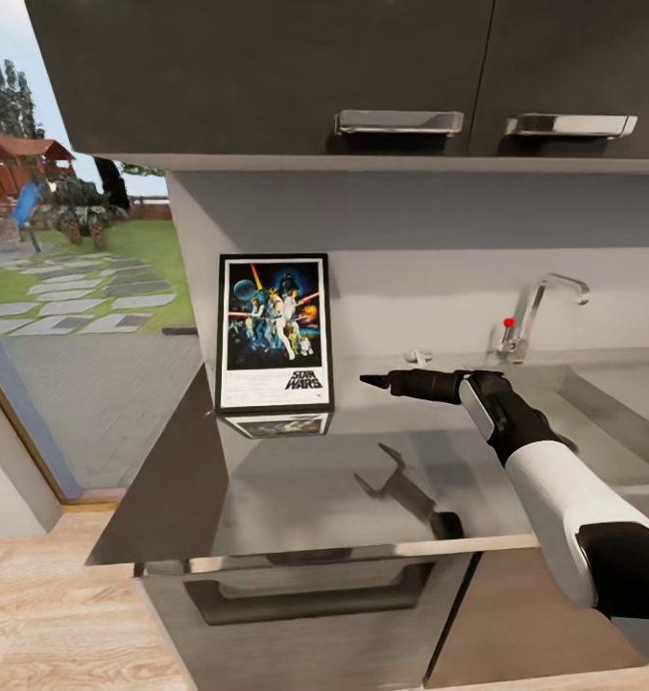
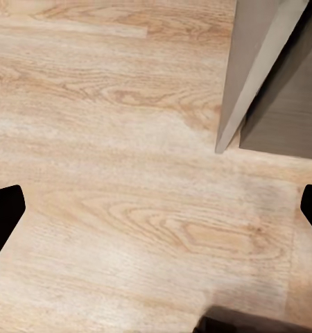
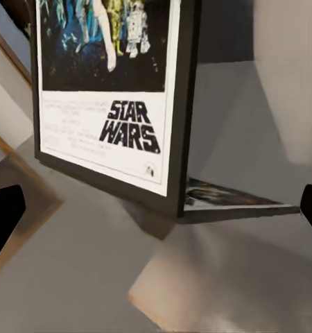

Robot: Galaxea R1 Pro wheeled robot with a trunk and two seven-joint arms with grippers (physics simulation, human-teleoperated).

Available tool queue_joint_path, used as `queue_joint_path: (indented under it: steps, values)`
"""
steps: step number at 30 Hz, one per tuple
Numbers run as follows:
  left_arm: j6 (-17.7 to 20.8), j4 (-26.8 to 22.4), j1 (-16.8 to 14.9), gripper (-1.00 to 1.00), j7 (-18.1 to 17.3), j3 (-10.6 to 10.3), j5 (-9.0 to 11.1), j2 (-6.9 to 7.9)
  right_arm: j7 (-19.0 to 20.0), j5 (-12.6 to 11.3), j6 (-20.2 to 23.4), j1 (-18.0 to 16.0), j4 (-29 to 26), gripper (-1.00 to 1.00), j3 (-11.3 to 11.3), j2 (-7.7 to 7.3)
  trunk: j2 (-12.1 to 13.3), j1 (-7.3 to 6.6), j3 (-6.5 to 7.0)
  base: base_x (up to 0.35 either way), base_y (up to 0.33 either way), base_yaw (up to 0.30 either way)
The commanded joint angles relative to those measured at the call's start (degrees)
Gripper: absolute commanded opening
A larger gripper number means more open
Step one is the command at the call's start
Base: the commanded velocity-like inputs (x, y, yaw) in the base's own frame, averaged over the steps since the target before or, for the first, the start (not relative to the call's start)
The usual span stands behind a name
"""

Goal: Pick up the poster from the kitchen countertop and hang it on one of the wall nails in the kitchen.

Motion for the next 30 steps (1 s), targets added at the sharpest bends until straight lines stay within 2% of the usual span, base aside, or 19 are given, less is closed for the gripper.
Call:
queue_joint_path:
  steps: [1, 7, 19, 30]
  values:
    - [-0.08, -0.04, 0.01, 1.00, -0.03, 0.03, 0.02, -0.01, -0.11, -0.55, 0.24, -0.04, -0.04, 1.00, 0.25, -0.07, -0.02, 0.02, -0.05, 0.174, 0.037, 0.000]
    - [-0.06, -0.04, 0.01, 1.00, -0.03, 0.03, -0.05, -0.01, 0.00, -0.55, -0.31, -0.04, -0.04, 1.00, 0.26, -0.07, -0.02, 0.02, -0.04, 0.068, 0.014, 0.011]
    - [-0.07, -0.12, 0.01, 1.00, -0.03, 0.03, -0.06, -0.01, 0.05, -0.55, -0.46, -0.04, -0.09, 1.00, 0.27, -0.08, -0.02, 0.02, 0.18, 0.007, 0.001, 0.185]
    - [-0.11, -0.12, 0.01, 1.00, -0.03, 0.11, -0.06, 0.02, 0.06, -0.55, -0.50, -0.04, -0.12, 1.00, 0.27, -0.08, -0.02, 0.02, 0.20, 0.015, 0.000, 0.019]
